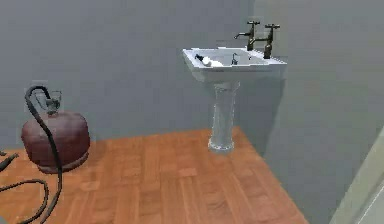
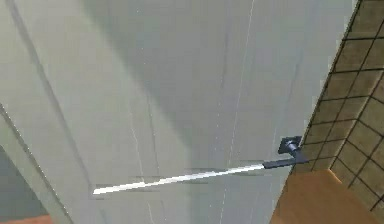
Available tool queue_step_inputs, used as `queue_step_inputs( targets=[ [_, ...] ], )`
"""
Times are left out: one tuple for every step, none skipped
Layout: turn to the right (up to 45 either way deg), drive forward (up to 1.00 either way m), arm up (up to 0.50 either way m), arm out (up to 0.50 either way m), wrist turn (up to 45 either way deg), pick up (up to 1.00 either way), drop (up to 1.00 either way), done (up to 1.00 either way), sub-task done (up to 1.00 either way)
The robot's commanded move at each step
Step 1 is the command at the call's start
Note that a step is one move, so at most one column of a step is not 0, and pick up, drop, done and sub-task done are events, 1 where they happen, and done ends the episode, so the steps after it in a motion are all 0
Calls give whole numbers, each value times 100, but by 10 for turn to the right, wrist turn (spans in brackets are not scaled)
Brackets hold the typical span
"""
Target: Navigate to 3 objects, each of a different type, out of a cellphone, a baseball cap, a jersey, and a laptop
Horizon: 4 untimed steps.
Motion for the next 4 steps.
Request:
queue_step_inputs(
  targets=[
    [-90,0,0,0,0,0,0,0,0],
    [0,60,0,0,0,0,0,0,0],
    [-450,0,0,0,0,0,0,0,0],
    [-120,0,0,0,0,0,0,0,0]
  ],
)
